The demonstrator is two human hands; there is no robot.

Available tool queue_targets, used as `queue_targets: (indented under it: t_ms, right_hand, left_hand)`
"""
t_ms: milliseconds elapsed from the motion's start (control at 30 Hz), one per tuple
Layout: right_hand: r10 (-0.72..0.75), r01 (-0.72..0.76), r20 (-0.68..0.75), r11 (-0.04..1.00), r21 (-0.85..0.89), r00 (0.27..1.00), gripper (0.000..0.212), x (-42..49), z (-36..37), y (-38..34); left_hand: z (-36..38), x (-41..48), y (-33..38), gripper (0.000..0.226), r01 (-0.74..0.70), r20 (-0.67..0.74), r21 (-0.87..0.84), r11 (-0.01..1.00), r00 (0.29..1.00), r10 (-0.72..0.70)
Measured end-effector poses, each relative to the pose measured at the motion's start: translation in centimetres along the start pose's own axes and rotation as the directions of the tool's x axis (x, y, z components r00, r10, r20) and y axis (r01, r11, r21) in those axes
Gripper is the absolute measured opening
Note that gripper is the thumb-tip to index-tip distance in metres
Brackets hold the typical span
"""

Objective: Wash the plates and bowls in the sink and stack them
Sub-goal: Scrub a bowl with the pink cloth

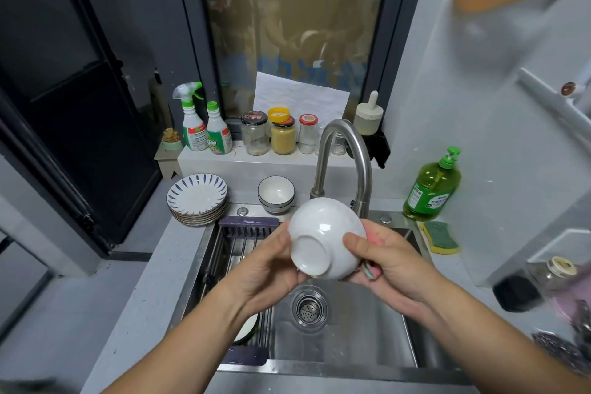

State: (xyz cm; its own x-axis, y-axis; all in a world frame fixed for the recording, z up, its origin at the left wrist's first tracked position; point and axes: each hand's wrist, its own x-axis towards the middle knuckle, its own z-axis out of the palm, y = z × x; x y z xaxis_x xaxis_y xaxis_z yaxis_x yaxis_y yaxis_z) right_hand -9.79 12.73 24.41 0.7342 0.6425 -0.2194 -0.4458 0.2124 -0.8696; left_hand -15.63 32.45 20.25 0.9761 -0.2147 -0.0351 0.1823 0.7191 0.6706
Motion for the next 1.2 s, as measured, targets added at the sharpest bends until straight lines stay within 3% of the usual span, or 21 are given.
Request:
queue_targets:
  t_ms: [133,233,300,333,400,467,533,600,633,667,767,833,1033,1100,1200]
  right_hand:
    - [-0.019,0.037,-0.145,0.991,0.126,0.989,0.048,-0.5,1.6,0.1]
    - [-0.183,0.25,-0.345,0.955,0.16,0.921,0.029,-0.5,2.2,-0.4]
    - [-0.352,0.396,-0.453,0.918,0.003,0.819,0.023,-0.5,2.1,-0.9]
    - [-0.456,0.434,-0.432,0.887,-0.155,0.778,0.027,-0.8,2.3,-1.1]
    - [-0.636,0.494,-0.172,0.717,-0.492,0.752,0.027,-1.2,3.0,-0.9]
    - [-0.665,0.534,0.137,0.441,-0.722,0.734,0.025,-0.8,3.6,-0.2]
    - [-0.607,0.547,0.342,0.186,-0.816,0.717,0.034,0.1,3.7,-0.3]
    - [-0.574,0.527,0.422,0.018,-0.85,0.701,0.037,1.3,3.6,-0.8]
    - [-0.575,0.519,0.414,0.022,-0.854,0.705,0.036,1.8,3.4,-1.0]
    - [-0.578,0.515,0.371,0.102,-0.851,0.727,0.035,2.2,3.1,-1.2]
    - [-0.561,0.491,0.175,0.481,-0.727,0.809,0.037,2.3,2.1,-1.0]
    - [-0.544,0.461,0.079,0.616,-0.638,0.836,0.039,1.8,2.1,-0.3]
    - [-0.47,0.441,0.158,0.586,-0.68,0.868,0.019,2.9,4.3,-2.2]
    - [-0.449,0.398,0.067,0.7,-0.592,0.891,0.024,3.8,3.5,-2.5]
    - [-0.363,0.321,-0.151,0.914,-0.247,0.919,0.034,3.6,3.4,-0.5]
  left_hand:
    - [0.6,0.0,-0.1,0.113,-0.022,-0.1,0.038,0.999,0.995,0.026]
    - [0.8,0.0,-0.2,0.108,-0.039,-0.17,0.024,0.999,0.985,0.042]
    - [1.1,0.0,-0.3,0.102,-0.053,-0.206,0.087,0.995,0.976,0.07]
    - [1.3,0.0,-0.3,0.101,-0.066,-0.215,0.119,0.991,0.972,0.09]
    - [1.8,0.0,-0.4,0.097,-0.094,-0.216,0.181,0.979,0.967,0.133]
    - [2.6,0.1,-0.4,0.079,-0.124,-0.191,0.289,0.949,0.964,0.184]
    - [3.3,0.3,-0.2,0.062,-0.129,-0.125,0.43,0.894,0.972,0.2]
    - [3.5,0.5,-0.1,0.06,-0.122,-0.097,0.495,0.86,0.976,0.194]
    - [3.3,0.6,0.1,0.06,-0.128,-0.111,0.502,0.855,0.971,0.21]
    - [3.1,0.6,0.3,0.063,-0.13,-0.142,0.503,0.854,0.963,0.23]
    - [2.2,0.6,1.2,0.072,-0.113,-0.239,0.436,0.893,0.942,0.236]
    - [1.9,0.7,1.6,0.07,-0.116,-0.256,0.414,0.903,0.937,0.238]
    - [2.5,0.5,1.8,0.065,-0.11,-0.213,0.593,0.798,0.934,0.287]
    - [2.5,0.7,2.4,0.067,-0.15,-0.258,0.532,0.834,0.909,0.328]
    - [2.6,1.1,3.2,0.067,-0.228,-0.364,0.295,0.928,0.871,0.33]
